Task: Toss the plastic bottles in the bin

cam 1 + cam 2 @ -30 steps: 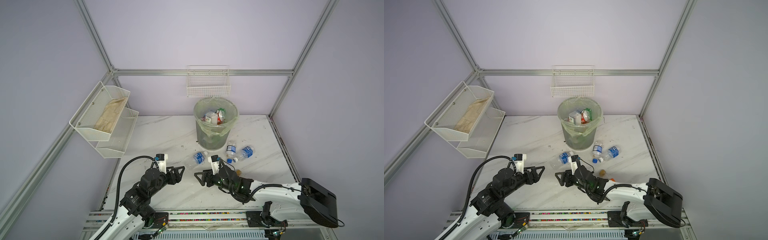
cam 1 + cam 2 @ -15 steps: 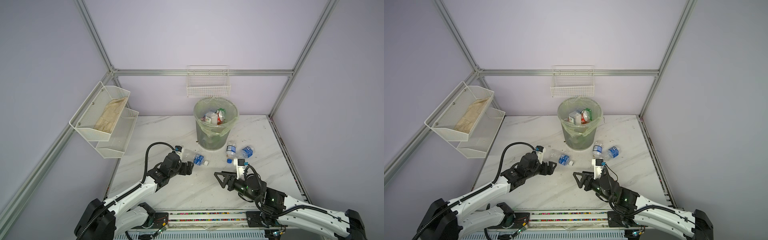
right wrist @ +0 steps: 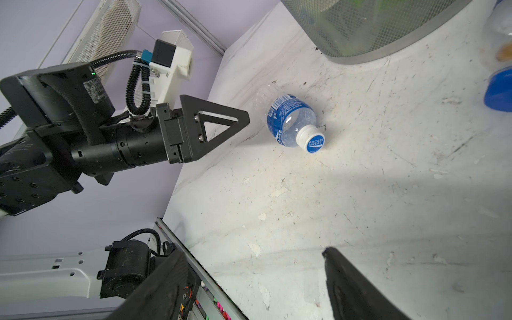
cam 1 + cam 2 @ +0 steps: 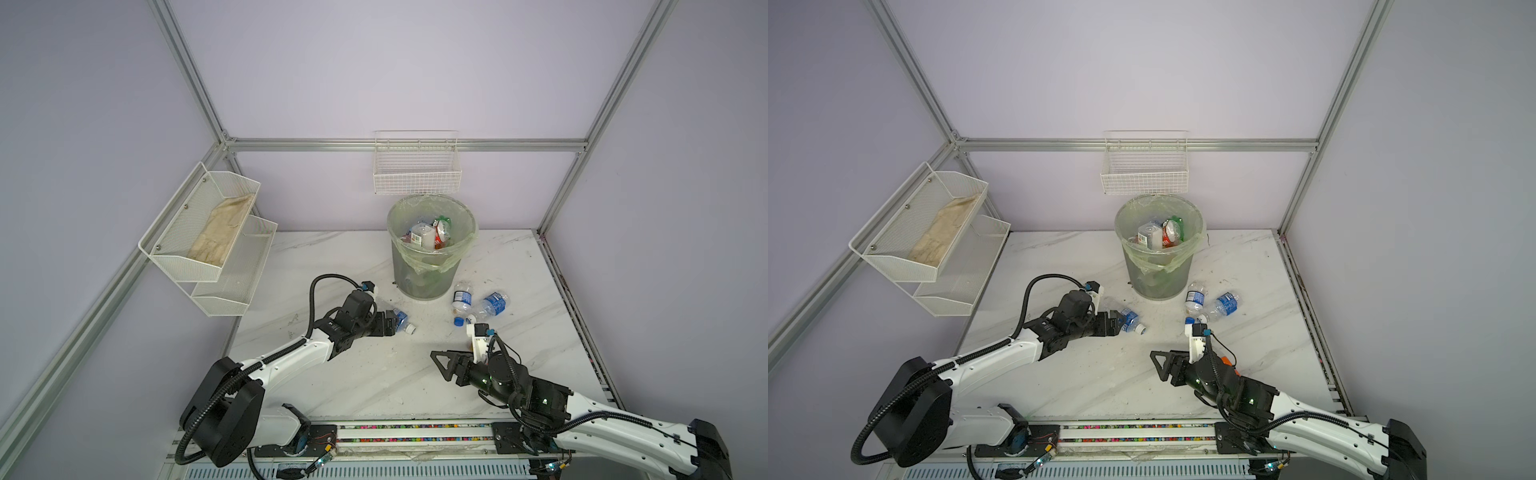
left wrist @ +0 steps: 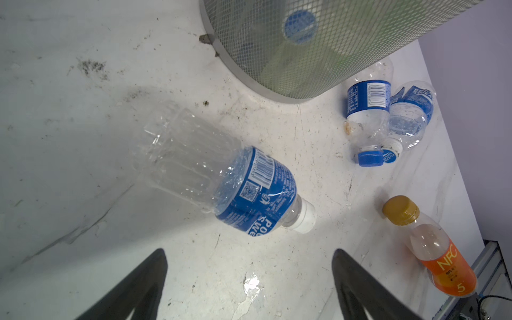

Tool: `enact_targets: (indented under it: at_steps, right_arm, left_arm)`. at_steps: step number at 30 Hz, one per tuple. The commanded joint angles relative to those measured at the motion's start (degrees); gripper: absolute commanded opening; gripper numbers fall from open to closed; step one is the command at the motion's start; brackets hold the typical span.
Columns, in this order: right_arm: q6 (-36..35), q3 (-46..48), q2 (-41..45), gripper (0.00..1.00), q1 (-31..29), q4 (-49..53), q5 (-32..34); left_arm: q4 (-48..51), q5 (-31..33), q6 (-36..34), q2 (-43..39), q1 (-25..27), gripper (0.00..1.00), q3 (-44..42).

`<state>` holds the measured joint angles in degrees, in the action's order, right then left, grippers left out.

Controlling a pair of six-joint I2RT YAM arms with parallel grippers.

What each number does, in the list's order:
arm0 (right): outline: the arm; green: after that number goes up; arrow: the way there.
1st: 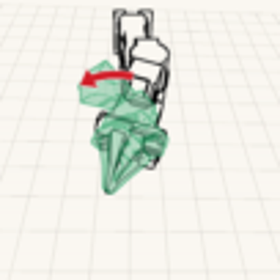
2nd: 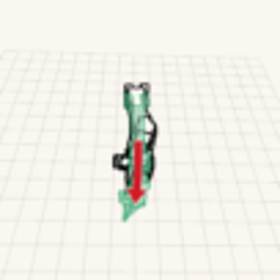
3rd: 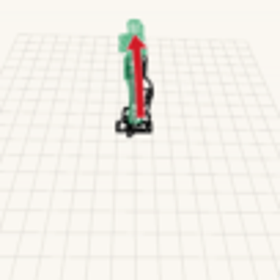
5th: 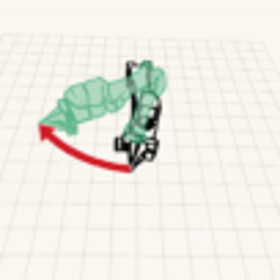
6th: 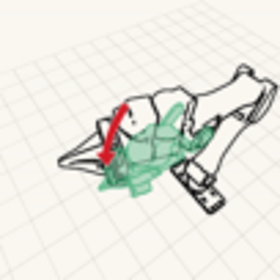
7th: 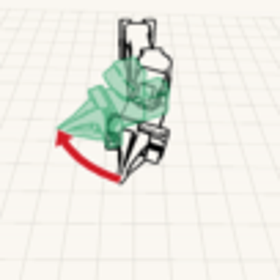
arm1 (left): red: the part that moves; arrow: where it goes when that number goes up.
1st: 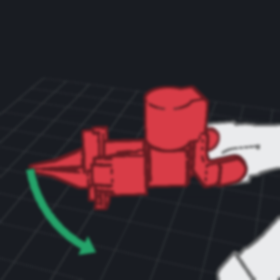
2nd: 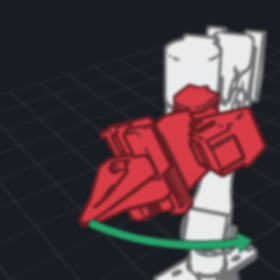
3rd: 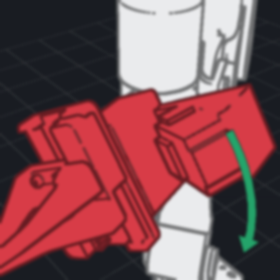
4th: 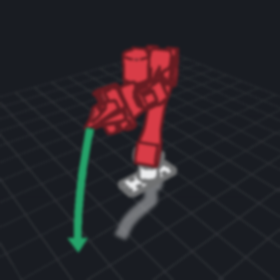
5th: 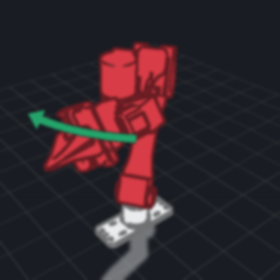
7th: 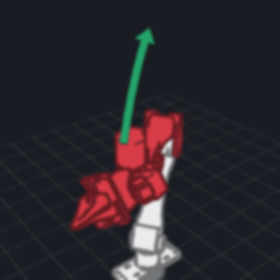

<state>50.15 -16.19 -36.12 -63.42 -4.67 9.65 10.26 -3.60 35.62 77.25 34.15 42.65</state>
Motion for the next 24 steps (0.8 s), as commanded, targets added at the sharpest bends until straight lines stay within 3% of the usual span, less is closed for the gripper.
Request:
enact_targets:
  at_steps: [1, 24]
  right_arm:
    - [0.89, 1.54, 0.15, 0.81, -0.38, -1.00, 0.89]
    - [1.51, 3.11, 5.88, 0.83, -0.39, 3.39, 3.38]
  left_arm:
    - [0.58, 0.80, 2.57, 1.23, -0.05, 0.94, 7.74]
    - [3.74, 3.19, 0.79, 19.73, 2.71, 0.95, 21.59]
